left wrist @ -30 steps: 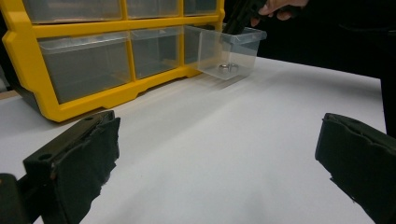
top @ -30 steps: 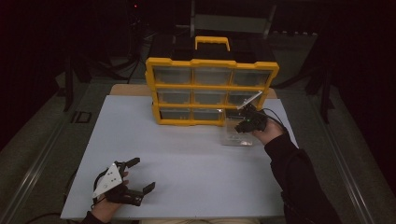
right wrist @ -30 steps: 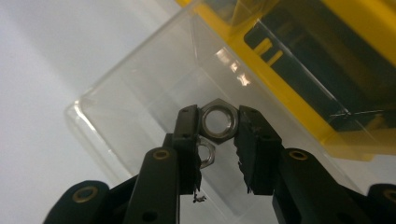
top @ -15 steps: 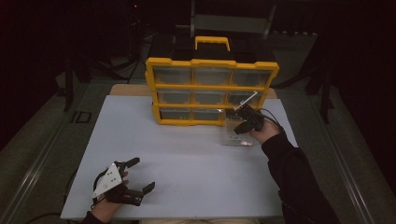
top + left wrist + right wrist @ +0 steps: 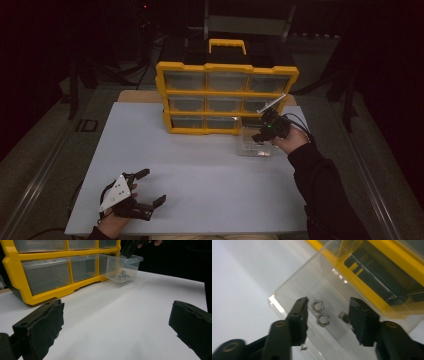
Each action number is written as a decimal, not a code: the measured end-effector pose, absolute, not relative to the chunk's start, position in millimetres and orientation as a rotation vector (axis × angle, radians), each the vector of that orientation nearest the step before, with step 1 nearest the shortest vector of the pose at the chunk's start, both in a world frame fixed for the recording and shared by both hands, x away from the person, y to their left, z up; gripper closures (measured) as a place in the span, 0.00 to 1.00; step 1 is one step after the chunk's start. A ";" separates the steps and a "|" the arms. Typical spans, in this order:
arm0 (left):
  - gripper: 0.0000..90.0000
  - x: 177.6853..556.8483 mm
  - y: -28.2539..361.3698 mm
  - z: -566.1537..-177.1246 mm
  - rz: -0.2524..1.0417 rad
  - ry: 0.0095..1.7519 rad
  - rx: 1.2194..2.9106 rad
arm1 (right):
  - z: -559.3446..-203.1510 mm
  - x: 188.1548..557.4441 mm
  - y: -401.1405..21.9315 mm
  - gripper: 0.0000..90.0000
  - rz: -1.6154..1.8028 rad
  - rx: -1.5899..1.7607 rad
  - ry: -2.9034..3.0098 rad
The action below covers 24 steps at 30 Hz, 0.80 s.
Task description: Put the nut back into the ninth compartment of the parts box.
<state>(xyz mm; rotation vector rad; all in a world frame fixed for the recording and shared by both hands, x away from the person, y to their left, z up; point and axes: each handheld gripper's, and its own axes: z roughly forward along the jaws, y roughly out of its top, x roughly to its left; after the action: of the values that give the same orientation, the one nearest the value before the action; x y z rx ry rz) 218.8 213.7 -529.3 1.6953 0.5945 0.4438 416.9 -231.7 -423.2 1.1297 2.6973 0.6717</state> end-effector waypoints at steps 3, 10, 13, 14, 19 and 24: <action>0.00 218.8 213.9 -529.2 0.443 0.596 1.695 | -417.5 413.0 -231.4 0.47 0.691 1.116 2.693; 0.00 219.1 213.5 -529.1 0.442 0.597 1.695 | -410.3 405.8 -231.9 0.24 0.706 1.104 2.680; 0.00 219.5 212.8 -529.0 0.441 0.598 1.696 | -409.2 402.4 -232.4 0.16 0.715 1.110 2.673; 0.00 219.6 212.5 -529.0 0.441 0.600 1.696 | -408.9 400.9 -232.6 0.15 0.723 1.113 2.672; 0.00 219.4 211.1 -528.3 0.440 0.604 1.692 | -406.1 393.8 -235.4 0.11 0.780 1.115 2.651; 0.00 220.3 210.9 -527.7 0.442 0.610 1.688 | -406.4 388.2 -242.4 0.11 0.856 1.125 2.628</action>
<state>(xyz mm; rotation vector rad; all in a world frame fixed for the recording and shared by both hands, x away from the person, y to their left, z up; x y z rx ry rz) 220.3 210.9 -527.7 1.6883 0.6102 0.4419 388.2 -242.4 -406.4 1.1247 2.6281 0.8565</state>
